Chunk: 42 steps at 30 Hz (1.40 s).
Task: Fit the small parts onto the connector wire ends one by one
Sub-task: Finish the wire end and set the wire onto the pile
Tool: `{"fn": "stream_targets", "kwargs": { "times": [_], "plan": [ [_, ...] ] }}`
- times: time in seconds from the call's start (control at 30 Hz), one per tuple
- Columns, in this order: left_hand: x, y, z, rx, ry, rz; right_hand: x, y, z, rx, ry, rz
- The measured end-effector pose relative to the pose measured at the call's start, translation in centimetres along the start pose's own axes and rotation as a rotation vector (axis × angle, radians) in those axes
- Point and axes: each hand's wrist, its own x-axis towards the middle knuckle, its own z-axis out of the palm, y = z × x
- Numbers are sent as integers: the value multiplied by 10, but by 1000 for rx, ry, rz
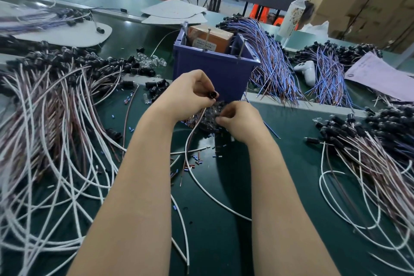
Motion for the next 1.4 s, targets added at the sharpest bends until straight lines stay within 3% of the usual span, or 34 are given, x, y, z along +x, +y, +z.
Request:
{"fn": "stream_targets", "kwargs": {
  "times": [0.2, 0.3, 0.37, 0.43, 0.5, 1.07, 1.4],
  "plan": [
    [0, -1, 0, 2, -10, 6, -2, 1, 0, -25, -66, 27],
    [0, -1, 1, 22, -9, 9, -2, -2, -3, 2, 34, -17],
    [0, -1, 1, 40, -3, 9, -3, -7, -13, 226, 125, -49],
    [0, -1, 1, 57, 2, 9, -7, -12, -25, 478, 120, -110],
    [1, -1, 0, 69, 4, 12, -11, -15, -33, 562, 73, -191],
    [0, 0, 2, 180, 22, 21, -14, -27, -39, 179, 203, -284],
    [1, 1, 3, 212, 13, 66, -11, -24, -37, 194, 194, -274]
  ]
}}
